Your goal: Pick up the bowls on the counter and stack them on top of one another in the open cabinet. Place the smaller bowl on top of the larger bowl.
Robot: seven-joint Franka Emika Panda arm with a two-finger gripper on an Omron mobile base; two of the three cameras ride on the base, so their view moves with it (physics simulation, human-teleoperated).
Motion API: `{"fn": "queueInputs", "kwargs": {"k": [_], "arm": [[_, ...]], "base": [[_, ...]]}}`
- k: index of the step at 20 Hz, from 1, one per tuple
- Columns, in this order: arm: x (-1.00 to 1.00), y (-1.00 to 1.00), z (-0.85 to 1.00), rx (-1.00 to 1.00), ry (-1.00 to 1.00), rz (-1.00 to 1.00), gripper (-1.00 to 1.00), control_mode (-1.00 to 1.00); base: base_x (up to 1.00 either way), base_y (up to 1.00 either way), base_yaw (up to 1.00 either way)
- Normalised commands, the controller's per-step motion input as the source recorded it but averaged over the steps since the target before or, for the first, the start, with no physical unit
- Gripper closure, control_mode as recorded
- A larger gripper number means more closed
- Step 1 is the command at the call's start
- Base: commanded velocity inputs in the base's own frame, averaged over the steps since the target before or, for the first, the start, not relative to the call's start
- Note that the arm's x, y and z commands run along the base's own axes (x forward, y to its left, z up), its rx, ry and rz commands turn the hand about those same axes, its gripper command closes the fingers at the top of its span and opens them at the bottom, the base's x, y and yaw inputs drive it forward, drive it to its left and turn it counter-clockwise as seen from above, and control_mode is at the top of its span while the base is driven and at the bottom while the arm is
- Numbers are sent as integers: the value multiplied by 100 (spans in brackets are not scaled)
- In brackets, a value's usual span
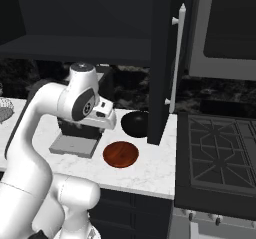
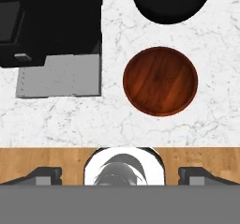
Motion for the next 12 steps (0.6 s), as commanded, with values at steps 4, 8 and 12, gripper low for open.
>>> {"fn": "queueInputs", "kwargs": {"k": [4,8,12], "arm": [[32,-51,-24,0,7,-1,-100,-100],[9,-72,-20,3,4,0,-100,-100],[9,-53,-34,1,0,0,-100,-100]], "base": [[0,0,0],[0,0,0],[0,0,0]]}}
